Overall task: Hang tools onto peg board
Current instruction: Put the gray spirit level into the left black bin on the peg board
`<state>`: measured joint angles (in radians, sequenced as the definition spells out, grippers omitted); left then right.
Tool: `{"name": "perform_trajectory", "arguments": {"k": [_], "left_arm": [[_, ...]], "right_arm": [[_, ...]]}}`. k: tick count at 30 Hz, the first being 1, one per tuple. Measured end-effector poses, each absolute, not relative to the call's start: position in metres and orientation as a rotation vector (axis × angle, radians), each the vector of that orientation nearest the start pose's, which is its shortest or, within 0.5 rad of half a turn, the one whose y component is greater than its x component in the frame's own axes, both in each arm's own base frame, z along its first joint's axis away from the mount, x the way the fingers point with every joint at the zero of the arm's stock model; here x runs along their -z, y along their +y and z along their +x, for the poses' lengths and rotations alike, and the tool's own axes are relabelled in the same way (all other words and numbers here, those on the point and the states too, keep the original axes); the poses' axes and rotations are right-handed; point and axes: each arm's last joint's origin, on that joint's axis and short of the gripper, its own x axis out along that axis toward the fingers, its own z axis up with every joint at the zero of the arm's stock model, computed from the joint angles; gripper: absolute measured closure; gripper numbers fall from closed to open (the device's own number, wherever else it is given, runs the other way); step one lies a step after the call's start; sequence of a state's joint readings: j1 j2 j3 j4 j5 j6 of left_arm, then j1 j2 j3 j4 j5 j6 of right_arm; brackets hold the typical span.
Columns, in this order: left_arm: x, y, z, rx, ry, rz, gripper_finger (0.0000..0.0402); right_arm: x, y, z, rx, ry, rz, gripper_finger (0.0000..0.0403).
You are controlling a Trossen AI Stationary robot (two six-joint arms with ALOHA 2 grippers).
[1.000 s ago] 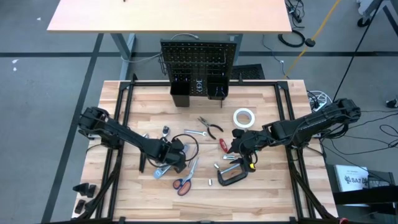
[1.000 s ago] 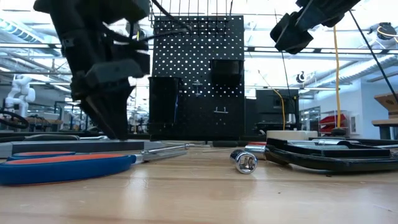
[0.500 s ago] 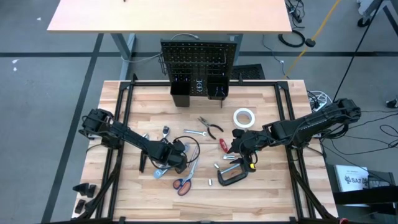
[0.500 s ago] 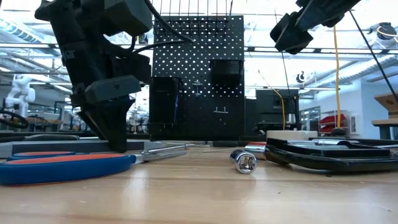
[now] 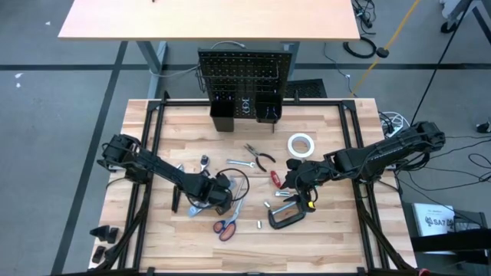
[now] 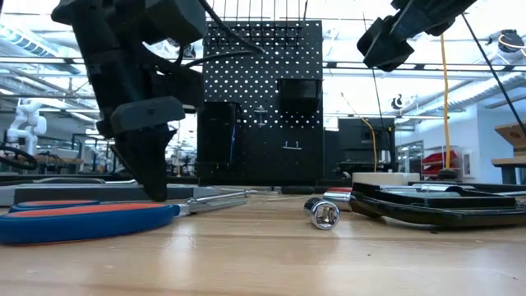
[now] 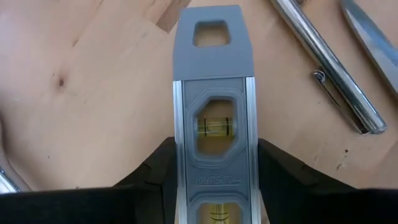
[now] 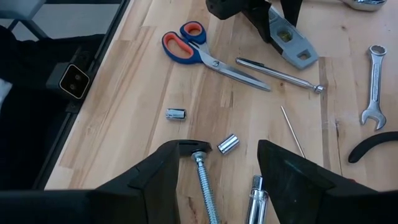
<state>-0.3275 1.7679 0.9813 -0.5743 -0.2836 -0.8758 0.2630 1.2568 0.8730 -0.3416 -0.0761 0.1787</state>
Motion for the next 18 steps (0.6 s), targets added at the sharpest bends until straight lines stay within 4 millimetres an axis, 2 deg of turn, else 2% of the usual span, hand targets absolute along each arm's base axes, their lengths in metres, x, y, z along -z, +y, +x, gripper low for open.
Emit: {"name": "perform_trajectory", "arguments": {"k": [6, 10, 14, 18], "left_arm": [[-0.162, -0.088, 0.296, -0.471, 1.112, -0.304, 0.0244], [-0.184, -0.083, 0.291, -0.517, 0.987, -0.229, 0.0244], [-0.212, -0.082, 0.282, -0.538, 0.852, -0.173, 0.0244], [-0.245, -0.085, 0.264, -0.587, 0.681, -0.109, 0.0244]], "right_arm": [[-0.254, 0.07, 0.251, -0.258, 0.752, 0.101, 0.019], [-0.255, 0.07, 0.251, -0.259, 0.75, 0.101, 0.019], [-0.256, 0.07, 0.252, -0.257, 0.729, 0.116, 0.019], [-0.256, 0.07, 0.252, -0.236, 0.746, 0.171, 0.019]]}}
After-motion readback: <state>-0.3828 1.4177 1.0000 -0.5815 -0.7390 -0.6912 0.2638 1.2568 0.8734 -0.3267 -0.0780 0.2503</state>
